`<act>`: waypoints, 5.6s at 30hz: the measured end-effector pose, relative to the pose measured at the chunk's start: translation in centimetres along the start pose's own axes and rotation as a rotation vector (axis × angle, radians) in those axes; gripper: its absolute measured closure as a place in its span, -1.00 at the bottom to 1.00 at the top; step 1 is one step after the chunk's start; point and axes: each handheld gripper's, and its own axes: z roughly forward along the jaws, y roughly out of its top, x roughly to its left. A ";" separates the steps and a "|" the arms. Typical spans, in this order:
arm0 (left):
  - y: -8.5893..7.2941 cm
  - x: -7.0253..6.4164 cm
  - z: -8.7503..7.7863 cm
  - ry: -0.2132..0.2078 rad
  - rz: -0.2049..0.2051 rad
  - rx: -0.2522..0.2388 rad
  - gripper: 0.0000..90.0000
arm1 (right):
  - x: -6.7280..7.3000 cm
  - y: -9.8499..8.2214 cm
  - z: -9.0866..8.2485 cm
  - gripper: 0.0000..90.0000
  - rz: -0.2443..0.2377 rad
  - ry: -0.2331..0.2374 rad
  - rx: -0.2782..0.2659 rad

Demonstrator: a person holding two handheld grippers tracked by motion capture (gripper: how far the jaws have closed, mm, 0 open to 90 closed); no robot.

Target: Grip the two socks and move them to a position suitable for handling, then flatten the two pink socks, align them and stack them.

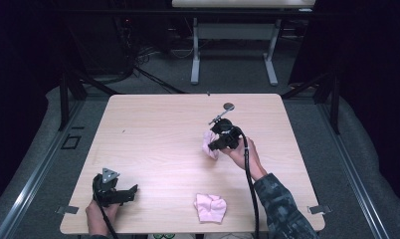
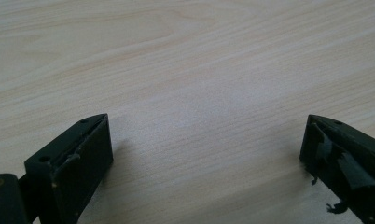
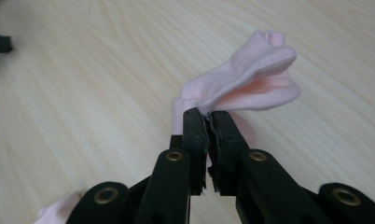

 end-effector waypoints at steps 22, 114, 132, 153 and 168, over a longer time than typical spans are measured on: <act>0.0 0.0 0.0 0.003 0.000 -0.001 -0.94 | 3.8 -5.1 4.4 0.60 -0.071 0.051 0.100; 3.0 -16.1 0.1 -0.393 0.203 -0.001 -0.60 | 8.6 -13.5 -3.8 0.91 0.004 0.115 -0.315; 4.2 -19.8 2.9 -0.486 0.177 0.019 0.97 | 6.7 -14.8 -4.2 0.92 0.097 0.132 -0.373; 4.9 -15.9 0.5 -0.567 0.158 0.114 0.99 | 3.2 -17.6 -2.4 0.90 0.285 0.074 -0.269; 5.1 -15.8 -0.3 -0.439 0.164 0.124 0.06 | 3.8 -17.9 -1.7 0.38 0.178 -0.077 -0.180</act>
